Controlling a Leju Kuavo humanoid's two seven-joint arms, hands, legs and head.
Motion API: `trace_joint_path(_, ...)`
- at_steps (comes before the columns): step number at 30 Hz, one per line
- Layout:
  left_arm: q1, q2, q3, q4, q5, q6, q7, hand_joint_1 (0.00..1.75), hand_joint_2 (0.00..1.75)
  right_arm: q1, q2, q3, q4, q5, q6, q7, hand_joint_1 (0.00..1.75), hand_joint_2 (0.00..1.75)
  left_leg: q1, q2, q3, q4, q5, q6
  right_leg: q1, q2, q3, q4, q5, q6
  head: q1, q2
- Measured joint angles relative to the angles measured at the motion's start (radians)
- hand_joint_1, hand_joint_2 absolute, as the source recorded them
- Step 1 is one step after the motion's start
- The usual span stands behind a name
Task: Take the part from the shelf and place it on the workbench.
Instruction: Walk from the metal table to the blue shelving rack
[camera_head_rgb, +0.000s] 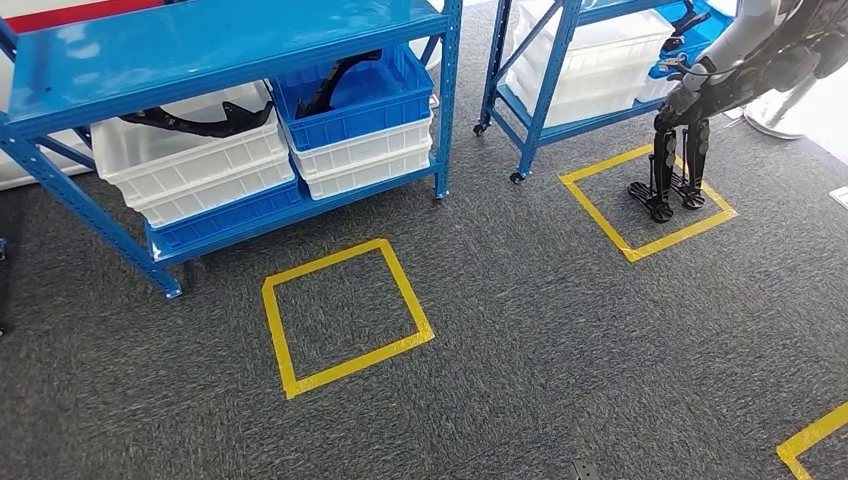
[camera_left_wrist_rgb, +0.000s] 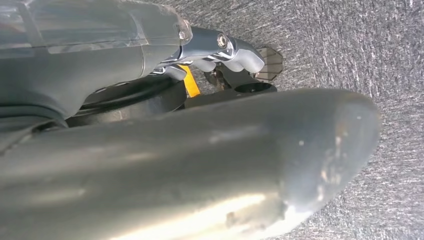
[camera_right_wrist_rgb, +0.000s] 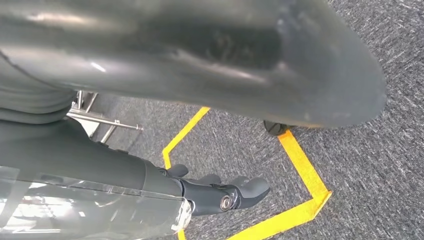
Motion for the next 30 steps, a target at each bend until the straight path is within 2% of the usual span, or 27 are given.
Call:
trace_joint_path(8, 0.0, 0.002, -0.007, 0.002, 0.0, -0.001, -0.001, 0.0, 0.0, -0.002, 0.003, 0.007, 0.0, -0.002, 0.0, -0.001, 0.0, 0.0, 0.0, 0.0, -0.001, 0.0, -0.004, -0.005, 0.0, 0.0, 0.001, -0.002, -0.002, -0.003, 0.0, 0.0)
trace_joint_path(30, 0.0, -0.004, -0.021, 0.006, 0.0, -0.001, -0.053, 0.0, 0.0, -0.002, 0.002, 0.029, 0.0, -0.066, 0.037, -0.058, 0.0, 0.0, -0.001, 0.0, -0.001, -0.001, -0.004, -0.004, -0.001, 0.0, 0.003, -0.006, -0.002, -0.002, -0.005, 0.0)
